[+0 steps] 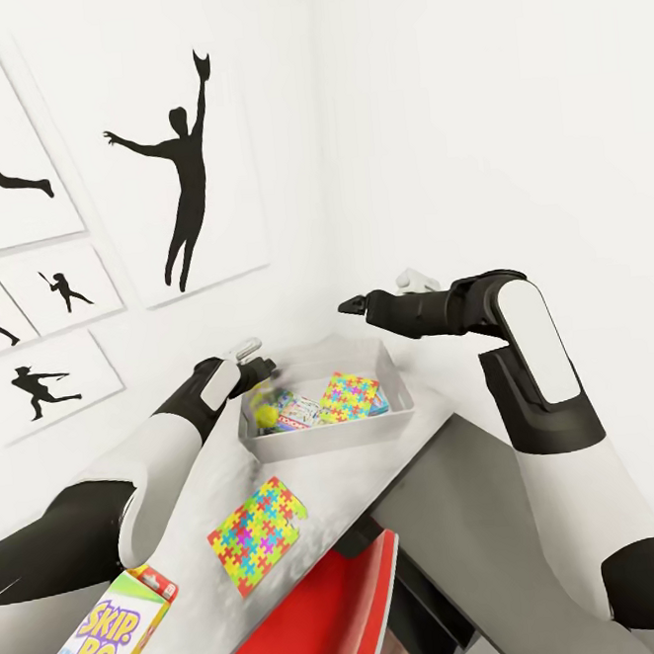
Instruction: Put all the toys in the child's room - the three board games (two on the bed and one on the table), the two jigsaw puzzles on the table, and the tennis ball on the table - inside the toy box on the table in the child's room.
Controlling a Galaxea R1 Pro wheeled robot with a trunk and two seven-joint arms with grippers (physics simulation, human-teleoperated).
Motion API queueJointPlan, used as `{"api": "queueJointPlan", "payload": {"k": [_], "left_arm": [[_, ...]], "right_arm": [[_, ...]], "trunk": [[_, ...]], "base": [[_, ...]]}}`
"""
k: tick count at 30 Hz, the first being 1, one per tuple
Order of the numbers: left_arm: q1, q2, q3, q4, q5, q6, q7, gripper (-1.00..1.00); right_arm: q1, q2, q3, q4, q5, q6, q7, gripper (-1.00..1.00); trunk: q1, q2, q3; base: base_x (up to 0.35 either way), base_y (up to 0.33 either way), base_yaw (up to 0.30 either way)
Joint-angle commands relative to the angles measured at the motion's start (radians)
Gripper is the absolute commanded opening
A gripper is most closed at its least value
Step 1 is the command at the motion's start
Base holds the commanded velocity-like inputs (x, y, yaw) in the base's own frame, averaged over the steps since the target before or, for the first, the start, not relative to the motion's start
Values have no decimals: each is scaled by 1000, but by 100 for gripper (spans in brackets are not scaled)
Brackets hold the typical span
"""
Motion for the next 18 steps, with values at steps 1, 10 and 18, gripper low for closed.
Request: {"api": "queueJointPlan", "payload": {"k": [1, 10, 18], "left_arm": [[-1, 0, -6, -2, 10, 3, 8, 100], [0, 0, -6, -2, 12, 3, 8, 100], [0, 2, -8, -2, 13, 5, -1, 100]], "right_arm": [[-1, 0, 0, -1, -8, 4, -10, 100], [-1, 1, 0, -1, -8, 4, -10, 100], [-1, 2, 0, -1, -8, 4, -10, 100]], "trunk": [[1, -2, -2], [1, -2, -2], [1, -2, -2]], "base": [[0, 0, 0], [0, 0, 0], [0, 0, 0]]}}
